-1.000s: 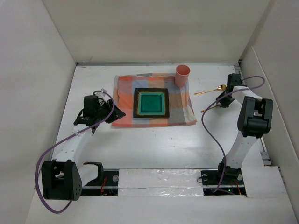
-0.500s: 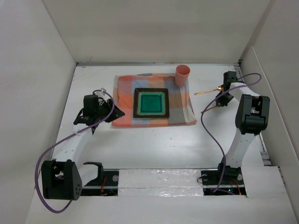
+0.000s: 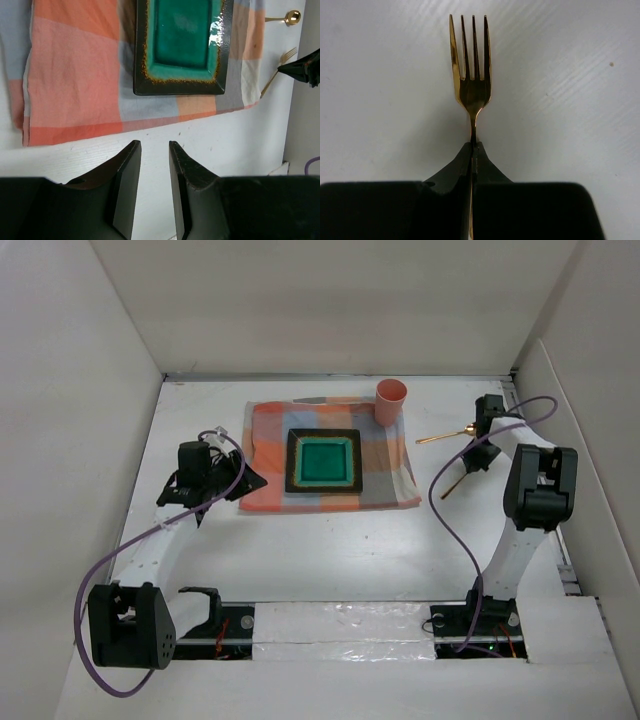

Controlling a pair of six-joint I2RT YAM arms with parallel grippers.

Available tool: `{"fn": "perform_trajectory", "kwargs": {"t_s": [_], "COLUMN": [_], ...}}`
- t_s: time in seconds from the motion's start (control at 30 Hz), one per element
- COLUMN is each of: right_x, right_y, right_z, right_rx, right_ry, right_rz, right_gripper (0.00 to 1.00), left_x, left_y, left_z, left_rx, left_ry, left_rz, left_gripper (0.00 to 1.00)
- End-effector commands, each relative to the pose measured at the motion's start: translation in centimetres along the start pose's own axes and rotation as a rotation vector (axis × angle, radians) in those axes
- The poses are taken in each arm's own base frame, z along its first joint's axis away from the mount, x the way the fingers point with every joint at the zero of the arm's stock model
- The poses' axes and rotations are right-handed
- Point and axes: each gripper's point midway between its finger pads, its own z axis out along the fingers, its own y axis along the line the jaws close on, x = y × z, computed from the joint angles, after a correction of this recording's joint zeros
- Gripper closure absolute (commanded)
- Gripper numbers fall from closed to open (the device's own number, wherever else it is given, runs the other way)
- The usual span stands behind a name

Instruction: Set the dinner table for one person

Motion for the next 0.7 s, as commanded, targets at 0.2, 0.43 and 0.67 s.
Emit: {"fn": "perform_trajectory", "kwargs": {"t_s": [0.2,0.43,0.67], "right_x": [-2.5,8.0,20.8], "right_y": [4.1,14.3,26.4], "right_z": [-13.8,-22.1,-29.7], "right_rx": [-0.257,-0.609,-0.879], "right_ry": [-0.250,-0.171,-0.069], "right_rz": [-0.167,-0.393,-0.599], "right_gripper": [1.00,1.00,1.00], "left_x": [-2.6,-6.3,-10.4], "left_y": [-4.0,-6.4,-10.8], "left_z": [-2.4,-6.0,-12.0], "left_rx": [0.088,0.053,0.062], "left_ry": [-0.062,-0.196,-0.356], "left_rz": [0.024,0.062,0.110], "left_gripper": [0.74,0.74,0.64]}}
